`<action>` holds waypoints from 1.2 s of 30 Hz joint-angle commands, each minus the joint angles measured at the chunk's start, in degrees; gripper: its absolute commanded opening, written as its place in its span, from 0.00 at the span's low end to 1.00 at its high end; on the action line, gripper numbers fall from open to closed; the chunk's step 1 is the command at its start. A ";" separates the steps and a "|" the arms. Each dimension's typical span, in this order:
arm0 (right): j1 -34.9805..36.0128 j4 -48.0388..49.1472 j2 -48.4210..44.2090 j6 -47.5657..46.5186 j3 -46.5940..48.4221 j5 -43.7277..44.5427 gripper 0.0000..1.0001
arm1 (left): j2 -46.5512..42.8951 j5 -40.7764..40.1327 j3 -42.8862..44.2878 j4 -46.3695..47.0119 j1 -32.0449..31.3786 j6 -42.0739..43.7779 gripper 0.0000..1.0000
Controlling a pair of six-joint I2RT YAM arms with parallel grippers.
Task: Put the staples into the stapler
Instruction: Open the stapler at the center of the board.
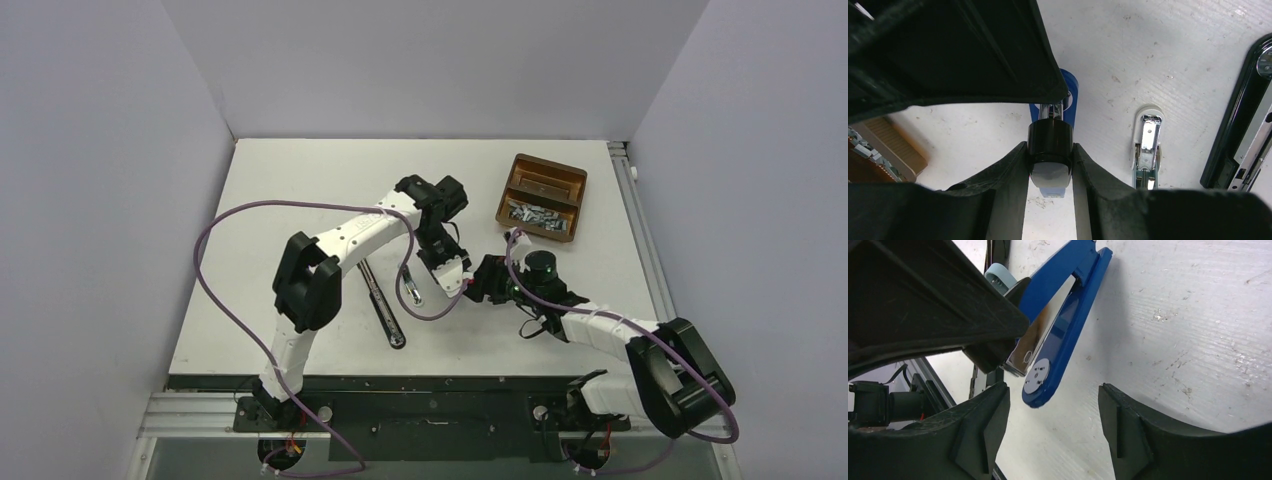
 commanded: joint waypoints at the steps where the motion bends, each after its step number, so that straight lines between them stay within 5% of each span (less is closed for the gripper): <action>1: 0.20 5.61 1.81 0.63 2.99 -2.60 0.59 | -4.67 4.15 0.90 -0.50 -0.56 1.12 0.10; 8: 0.37 10.49 5.00 4.46 2.76 -3.79 0.27 | -5.43 5.46 0.64 0.67 -0.86 0.80 0.05; 17: 0.47 15.03 7.53 6.74 -1.26 -1.92 0.09 | -7.15 7.44 0.31 4.16 -0.61 -0.99 0.00; 36: 0.56 4.46 5.27 3.49 -6.25 7.60 0.08 | -7.04 7.70 2.41 5.28 8.79 -3.97 0.00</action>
